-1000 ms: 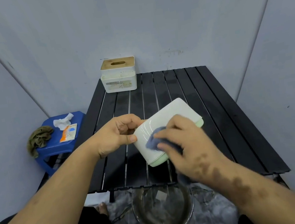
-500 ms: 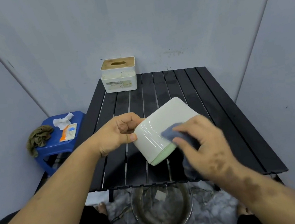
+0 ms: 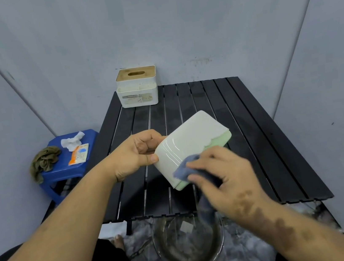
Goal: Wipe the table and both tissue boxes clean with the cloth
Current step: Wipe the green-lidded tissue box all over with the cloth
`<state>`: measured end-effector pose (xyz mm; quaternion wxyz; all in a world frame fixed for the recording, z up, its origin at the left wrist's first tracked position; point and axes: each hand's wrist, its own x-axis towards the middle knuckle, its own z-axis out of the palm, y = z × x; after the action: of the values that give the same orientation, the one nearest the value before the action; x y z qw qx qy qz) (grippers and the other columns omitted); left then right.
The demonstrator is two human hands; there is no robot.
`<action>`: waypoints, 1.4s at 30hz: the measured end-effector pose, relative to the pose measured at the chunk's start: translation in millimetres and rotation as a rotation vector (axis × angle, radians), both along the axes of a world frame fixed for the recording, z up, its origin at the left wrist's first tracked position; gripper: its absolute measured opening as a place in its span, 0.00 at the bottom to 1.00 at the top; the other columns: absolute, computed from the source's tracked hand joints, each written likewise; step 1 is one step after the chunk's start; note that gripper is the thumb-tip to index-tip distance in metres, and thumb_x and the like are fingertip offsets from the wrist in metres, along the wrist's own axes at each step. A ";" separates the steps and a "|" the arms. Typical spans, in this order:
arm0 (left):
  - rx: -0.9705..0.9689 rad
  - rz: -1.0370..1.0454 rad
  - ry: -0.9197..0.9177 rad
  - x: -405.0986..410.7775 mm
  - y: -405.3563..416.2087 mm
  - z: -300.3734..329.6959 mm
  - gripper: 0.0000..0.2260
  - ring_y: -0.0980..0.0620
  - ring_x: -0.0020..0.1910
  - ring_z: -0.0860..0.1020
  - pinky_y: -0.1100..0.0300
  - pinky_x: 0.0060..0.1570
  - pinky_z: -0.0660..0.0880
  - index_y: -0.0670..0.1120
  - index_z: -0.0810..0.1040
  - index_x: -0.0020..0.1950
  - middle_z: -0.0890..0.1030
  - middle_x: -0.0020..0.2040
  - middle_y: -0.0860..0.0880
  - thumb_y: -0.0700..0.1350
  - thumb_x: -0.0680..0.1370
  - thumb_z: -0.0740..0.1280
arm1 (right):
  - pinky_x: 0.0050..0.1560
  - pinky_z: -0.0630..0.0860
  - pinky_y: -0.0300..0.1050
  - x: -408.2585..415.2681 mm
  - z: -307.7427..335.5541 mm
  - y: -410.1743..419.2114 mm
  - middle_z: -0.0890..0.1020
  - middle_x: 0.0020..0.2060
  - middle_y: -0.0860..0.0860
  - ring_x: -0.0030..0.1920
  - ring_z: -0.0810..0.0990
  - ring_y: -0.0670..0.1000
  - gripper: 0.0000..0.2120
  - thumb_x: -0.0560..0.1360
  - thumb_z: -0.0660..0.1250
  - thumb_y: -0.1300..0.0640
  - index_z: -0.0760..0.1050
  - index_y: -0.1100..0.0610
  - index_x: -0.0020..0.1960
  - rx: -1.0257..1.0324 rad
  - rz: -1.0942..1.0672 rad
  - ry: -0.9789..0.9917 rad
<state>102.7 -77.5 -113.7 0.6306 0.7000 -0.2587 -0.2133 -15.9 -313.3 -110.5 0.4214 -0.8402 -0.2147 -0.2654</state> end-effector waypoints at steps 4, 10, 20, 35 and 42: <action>0.000 0.001 0.014 0.9 0.7 0.6 0.12 0.47 0.61 0.81 0.50 0.60 0.78 0.50 0.81 0.55 0.85 0.60 0.46 0.42 0.72 0.72 | 0.48 0.74 0.40 -7.1 -8.7 10.0 0.75 0.44 0.50 0.46 0.75 0.50 0.08 0.75 0.69 0.56 0.81 0.55 0.54 -0.234 0.092 -0.003; 0.033 0.001 0.014 2.4 -1.6 2.7 0.12 0.47 0.61 0.81 0.48 0.61 0.77 0.48 0.80 0.54 0.85 0.60 0.48 0.41 0.70 0.72 | 0.47 0.70 0.29 31.3 12.8 -35.6 0.74 0.40 0.47 0.43 0.76 0.41 0.15 0.73 0.73 0.59 0.81 0.37 0.50 0.008 -0.071 0.097; 0.055 -0.041 -0.010 3.0 -9.7 7.1 0.15 0.48 0.56 0.81 0.56 0.55 0.79 0.39 0.78 0.58 0.85 0.56 0.46 0.35 0.72 0.72 | 0.45 0.71 0.40 31.6 29.3 4.5 0.74 0.41 0.52 0.41 0.75 0.51 0.10 0.74 0.67 0.54 0.84 0.58 0.49 -0.280 0.024 0.105; 0.123 -0.050 -0.096 -2.7 -10.0 13.0 0.12 0.51 0.54 0.81 0.57 0.52 0.78 0.45 0.83 0.54 0.84 0.52 0.48 0.38 0.71 0.73 | 0.47 0.71 0.33 39.3 23.6 -0.1 0.70 0.41 0.47 0.43 0.72 0.42 0.06 0.76 0.68 0.58 0.82 0.54 0.51 -0.121 -0.086 0.042; 0.181 -0.102 -0.100 -8.1 -13.6 25.0 0.18 0.53 0.57 0.81 0.56 0.57 0.77 0.49 0.85 0.55 0.85 0.56 0.54 0.31 0.71 0.70 | 0.47 0.72 0.37 27.0 15.0 -25.2 0.72 0.44 0.49 0.45 0.73 0.47 0.09 0.74 0.70 0.54 0.82 0.54 0.53 -0.436 0.318 0.061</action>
<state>94.7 -91.1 -88.7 0.5394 0.7497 -0.3048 -0.2326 11.1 -338.5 -95.5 0.2731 -0.8745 -0.3831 -0.1180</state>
